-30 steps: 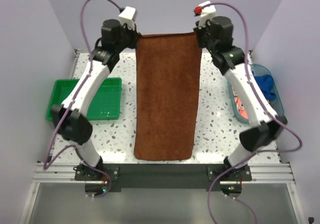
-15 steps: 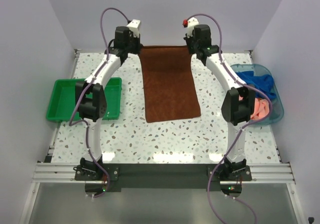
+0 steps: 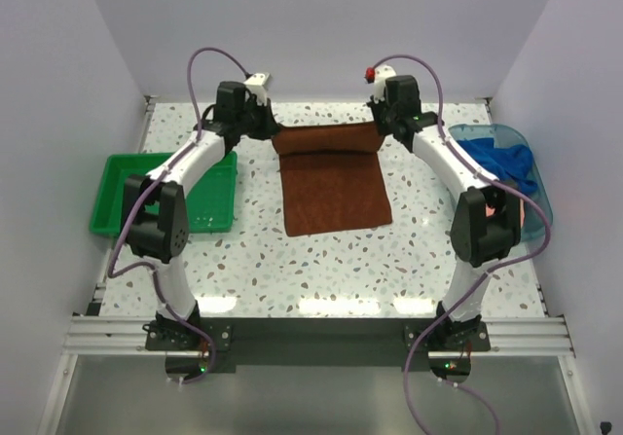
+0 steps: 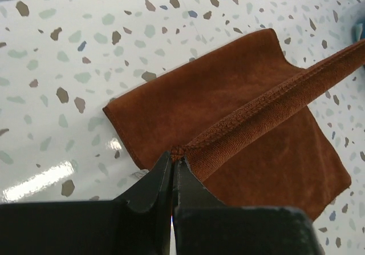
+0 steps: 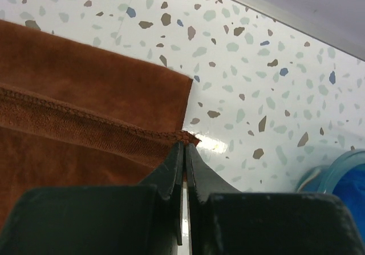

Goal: Fold and stack the towels
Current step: Fold the towel

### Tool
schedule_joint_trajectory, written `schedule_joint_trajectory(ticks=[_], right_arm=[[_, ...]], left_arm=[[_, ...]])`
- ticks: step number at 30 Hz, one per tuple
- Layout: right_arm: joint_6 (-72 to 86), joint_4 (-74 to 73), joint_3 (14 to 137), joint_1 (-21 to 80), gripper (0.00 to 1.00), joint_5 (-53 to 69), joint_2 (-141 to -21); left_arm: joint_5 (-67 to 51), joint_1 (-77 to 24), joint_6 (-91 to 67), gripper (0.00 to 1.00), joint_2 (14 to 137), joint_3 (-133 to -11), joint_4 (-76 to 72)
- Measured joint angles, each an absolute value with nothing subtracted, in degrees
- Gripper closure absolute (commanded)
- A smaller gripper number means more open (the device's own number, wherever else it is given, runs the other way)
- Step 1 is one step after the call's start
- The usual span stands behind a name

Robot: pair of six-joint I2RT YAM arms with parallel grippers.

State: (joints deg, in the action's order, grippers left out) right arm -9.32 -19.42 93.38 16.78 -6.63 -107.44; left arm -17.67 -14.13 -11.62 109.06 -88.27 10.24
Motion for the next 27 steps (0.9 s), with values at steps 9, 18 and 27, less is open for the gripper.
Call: schedule_joint_trajectory(ticks=[9, 18, 27], right_arm=[[-8.49, -20.58, 87.83, 16.75, 1.0, -6.52, -102.83], [-7.51, -22.92, 81.54, 16.73, 1.0, -6.24, -99.24], [-7.07, -23.62, 81.54, 16.73, 1.0, -4.69, -98.04]], left_arm=[[-18.74, -16.01, -12.99, 1.0, 102.91, -80.34, 11.27], [-18.44, -17.78, -13.52, 1.0, 99.42, -75.5, 12.32], [-17.72, -17.89, -13.5, 1.0, 98.5, -75.64, 15.4]])
